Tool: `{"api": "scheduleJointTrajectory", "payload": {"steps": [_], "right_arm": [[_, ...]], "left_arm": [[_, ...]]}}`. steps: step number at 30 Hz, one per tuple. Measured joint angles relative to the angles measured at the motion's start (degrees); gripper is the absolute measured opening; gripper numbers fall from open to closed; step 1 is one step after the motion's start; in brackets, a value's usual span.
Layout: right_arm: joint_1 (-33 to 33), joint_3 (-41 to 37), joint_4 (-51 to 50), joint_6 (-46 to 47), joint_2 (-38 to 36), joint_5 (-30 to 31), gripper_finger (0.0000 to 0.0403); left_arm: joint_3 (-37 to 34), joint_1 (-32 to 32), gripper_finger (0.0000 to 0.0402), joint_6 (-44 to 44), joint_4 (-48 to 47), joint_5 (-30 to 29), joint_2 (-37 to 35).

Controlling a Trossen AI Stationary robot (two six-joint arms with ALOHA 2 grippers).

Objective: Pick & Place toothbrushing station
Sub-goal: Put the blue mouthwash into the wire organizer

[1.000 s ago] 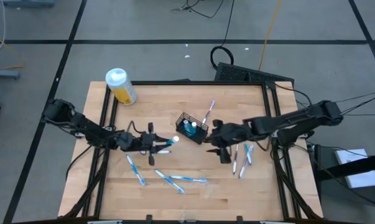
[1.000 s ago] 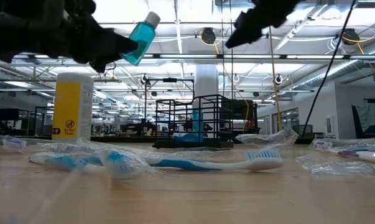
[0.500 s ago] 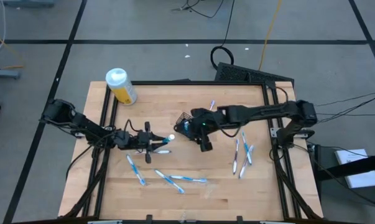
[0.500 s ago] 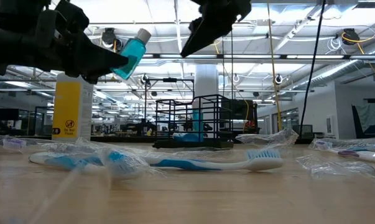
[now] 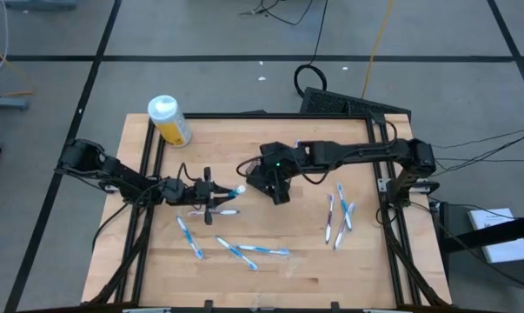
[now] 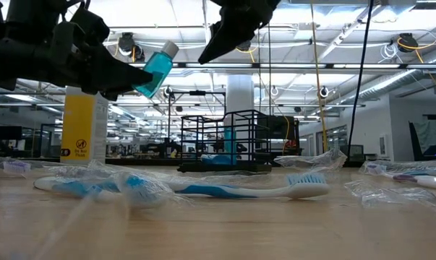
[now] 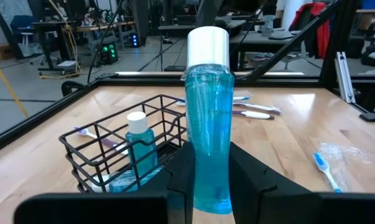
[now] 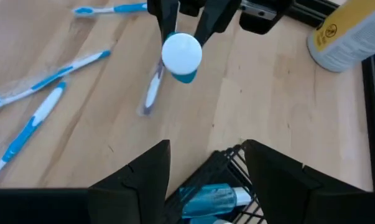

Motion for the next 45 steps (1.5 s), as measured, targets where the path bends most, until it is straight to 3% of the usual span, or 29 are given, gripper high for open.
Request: {"api": "scheduleJointTrajectory", "payload": {"steps": [45], "right_arm": [[-2.0, 0.0, 9.3, 1.0, 4.3, -6.3, 0.0199]], "left_arm": [[0.0, 3.2, 0.0064, -2.5, -3.6, 1.9, 0.0]]}}
